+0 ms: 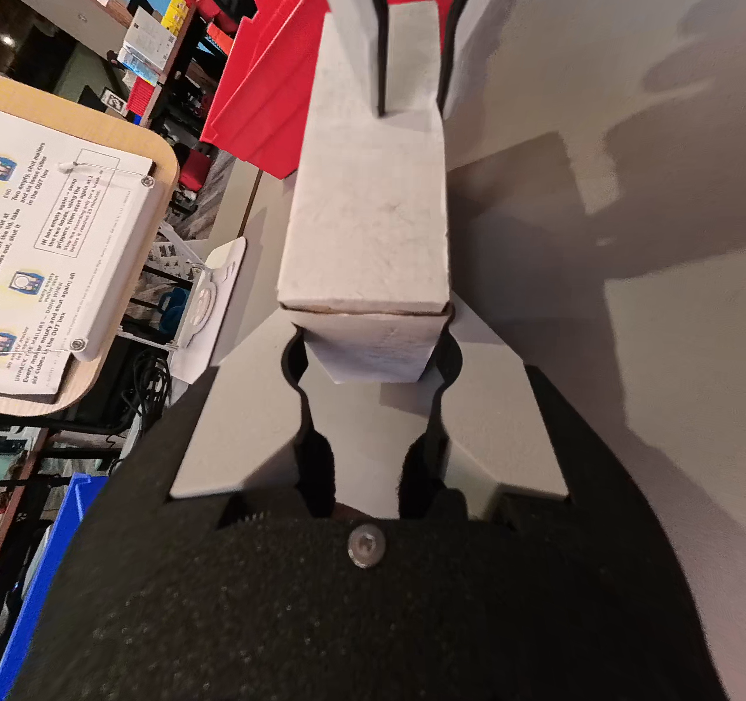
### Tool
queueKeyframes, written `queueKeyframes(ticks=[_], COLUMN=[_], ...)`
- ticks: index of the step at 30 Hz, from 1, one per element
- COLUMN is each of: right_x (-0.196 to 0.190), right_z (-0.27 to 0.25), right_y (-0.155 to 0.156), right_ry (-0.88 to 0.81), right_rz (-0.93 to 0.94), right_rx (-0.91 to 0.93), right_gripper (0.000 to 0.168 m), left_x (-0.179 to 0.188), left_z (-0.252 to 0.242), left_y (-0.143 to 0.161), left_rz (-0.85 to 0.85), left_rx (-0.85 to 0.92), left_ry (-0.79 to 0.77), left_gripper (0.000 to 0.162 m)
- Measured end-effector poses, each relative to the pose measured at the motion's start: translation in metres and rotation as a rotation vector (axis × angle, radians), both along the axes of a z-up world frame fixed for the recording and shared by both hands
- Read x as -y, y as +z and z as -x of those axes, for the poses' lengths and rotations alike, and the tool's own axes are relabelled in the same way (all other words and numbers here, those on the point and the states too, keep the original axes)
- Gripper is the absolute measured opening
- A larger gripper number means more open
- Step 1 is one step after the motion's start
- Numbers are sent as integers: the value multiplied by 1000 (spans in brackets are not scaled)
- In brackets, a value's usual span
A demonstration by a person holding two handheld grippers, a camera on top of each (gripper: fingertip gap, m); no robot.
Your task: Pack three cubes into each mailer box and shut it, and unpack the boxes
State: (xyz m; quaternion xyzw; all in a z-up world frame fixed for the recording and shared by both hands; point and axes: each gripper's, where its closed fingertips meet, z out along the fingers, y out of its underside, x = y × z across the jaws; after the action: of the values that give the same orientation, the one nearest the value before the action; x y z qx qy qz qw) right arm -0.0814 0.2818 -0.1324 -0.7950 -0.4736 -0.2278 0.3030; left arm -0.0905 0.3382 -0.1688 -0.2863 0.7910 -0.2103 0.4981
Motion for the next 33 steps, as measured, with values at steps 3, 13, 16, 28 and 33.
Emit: queueKeyframes(ticks=[3,13,16,28,33], right_x=[-2,-13,-16,-13,-12], right_z=[0,-4,-7,-4,-6], right_y=[0,12,19,23,23], right_ry=[-26,12,-13,-14,-58], right_rz=[-10,-298,-355,-459,-514], right_rx=[-89,289,327,336,299], right_gripper=[17,38,46,36,35], left_x=[-2,-6,-8,-12,-12], left_z=[0,-1,-1,0,-1], left_y=[0,0,0,0,0], left_rz=[2,61,91,49,41], left_rx=[4,-26,-37,-35,-39], left_ry=[-1,24,38,37,40], left_gripper=[62,62,62,62,62])
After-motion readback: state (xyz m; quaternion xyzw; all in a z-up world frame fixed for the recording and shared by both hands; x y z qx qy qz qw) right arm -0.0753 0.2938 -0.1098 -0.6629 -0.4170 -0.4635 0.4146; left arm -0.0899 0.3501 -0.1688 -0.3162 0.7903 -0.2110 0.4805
